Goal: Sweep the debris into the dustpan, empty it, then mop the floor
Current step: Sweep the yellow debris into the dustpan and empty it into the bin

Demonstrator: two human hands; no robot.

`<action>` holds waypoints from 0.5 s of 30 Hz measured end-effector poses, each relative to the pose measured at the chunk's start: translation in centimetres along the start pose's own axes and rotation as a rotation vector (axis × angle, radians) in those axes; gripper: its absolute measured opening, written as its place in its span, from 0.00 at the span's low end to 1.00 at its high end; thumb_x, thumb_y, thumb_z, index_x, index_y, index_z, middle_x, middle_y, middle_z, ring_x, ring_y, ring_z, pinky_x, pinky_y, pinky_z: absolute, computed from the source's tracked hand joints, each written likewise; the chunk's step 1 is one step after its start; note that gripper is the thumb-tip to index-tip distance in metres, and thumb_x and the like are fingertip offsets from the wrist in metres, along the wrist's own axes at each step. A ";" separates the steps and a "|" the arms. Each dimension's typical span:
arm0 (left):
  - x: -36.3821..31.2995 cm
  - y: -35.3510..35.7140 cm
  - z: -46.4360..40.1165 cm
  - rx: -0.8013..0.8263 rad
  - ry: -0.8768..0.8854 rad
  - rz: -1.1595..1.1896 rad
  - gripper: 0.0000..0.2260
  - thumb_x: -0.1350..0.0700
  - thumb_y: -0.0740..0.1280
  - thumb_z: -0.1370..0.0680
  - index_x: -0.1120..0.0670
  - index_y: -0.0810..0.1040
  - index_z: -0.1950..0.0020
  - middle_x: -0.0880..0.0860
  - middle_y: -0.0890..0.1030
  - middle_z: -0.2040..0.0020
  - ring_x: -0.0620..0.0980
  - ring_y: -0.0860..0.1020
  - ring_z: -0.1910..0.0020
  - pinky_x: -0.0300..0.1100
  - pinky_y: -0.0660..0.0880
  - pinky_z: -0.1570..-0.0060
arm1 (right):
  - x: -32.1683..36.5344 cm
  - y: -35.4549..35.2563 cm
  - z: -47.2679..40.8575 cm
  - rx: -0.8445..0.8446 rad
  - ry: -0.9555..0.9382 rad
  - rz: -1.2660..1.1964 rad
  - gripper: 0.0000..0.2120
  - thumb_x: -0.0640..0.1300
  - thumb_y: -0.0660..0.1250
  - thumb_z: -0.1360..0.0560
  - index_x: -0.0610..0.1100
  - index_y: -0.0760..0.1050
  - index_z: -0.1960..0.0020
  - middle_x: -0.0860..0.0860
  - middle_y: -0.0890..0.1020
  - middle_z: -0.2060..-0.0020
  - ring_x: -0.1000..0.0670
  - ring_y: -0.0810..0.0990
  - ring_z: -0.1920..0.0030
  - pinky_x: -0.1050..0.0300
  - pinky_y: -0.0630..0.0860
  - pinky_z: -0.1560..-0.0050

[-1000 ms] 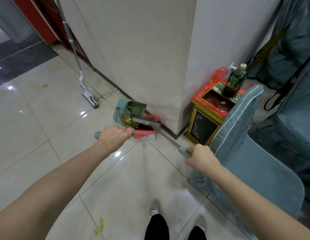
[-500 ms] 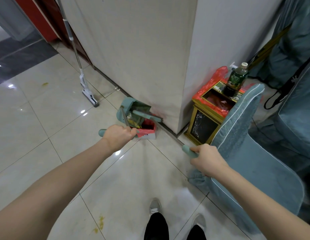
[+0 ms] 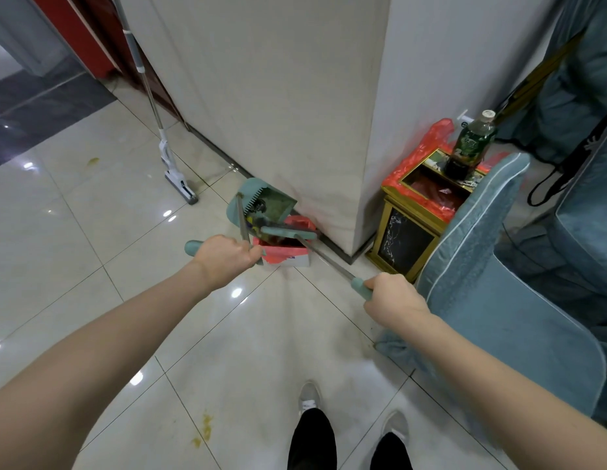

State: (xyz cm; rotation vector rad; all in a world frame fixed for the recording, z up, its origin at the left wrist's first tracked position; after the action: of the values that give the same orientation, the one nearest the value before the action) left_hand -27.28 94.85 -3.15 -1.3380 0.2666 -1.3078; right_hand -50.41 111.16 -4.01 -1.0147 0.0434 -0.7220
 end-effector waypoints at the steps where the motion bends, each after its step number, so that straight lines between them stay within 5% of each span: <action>1: 0.0 -0.1 0.1 -0.003 -0.009 0.002 0.09 0.61 0.61 0.21 0.56 0.69 0.42 0.53 0.79 0.54 0.55 0.81 0.59 0.44 0.72 0.66 | -0.3 -0.3 0.2 -0.010 0.005 0.004 0.19 0.39 0.63 0.26 0.46 0.78 0.36 0.48 0.80 0.54 0.46 0.81 0.56 0.49 0.82 0.53; 15: -1.2 -1.5 0.8 0.033 0.063 -0.029 0.11 0.63 0.58 0.20 0.58 0.67 0.38 0.55 0.79 0.51 0.57 0.81 0.57 0.46 0.73 0.62 | 1.7 0.1 0.8 -0.037 -0.081 -0.055 0.20 0.39 0.63 0.24 0.46 0.75 0.33 0.47 0.79 0.53 0.45 0.80 0.53 0.48 0.82 0.50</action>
State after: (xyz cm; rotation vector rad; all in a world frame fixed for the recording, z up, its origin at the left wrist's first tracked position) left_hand -27.87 96.63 -2.35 -1.2788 0.2689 -1.3741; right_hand -48.73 110.79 -3.18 -1.0830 -0.0421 -0.7315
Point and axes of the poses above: each hand's wrist, its own z-axis away from the middle knuckle, its own y-axis out of the palm, x = y × z, the point moved 5 cm from there along -z, towards the middle knuckle
